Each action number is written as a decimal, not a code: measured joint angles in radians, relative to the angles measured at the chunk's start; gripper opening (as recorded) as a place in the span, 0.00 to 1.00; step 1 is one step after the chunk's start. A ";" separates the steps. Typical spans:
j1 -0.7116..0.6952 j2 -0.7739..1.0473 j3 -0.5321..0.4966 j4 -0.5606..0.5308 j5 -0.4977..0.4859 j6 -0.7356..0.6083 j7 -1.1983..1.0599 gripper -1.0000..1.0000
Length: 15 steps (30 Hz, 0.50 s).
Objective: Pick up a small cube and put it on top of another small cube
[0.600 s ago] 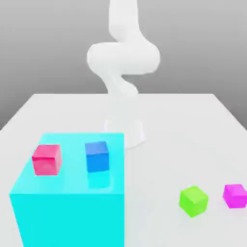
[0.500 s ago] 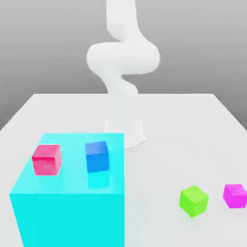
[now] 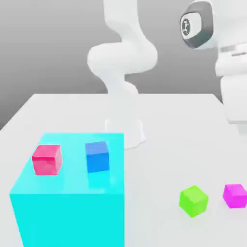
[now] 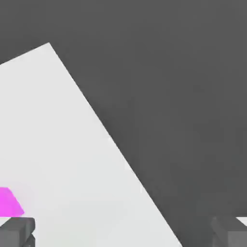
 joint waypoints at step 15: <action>0.176 0.468 -0.010 -0.018 -0.216 0.257 -0.102 0.00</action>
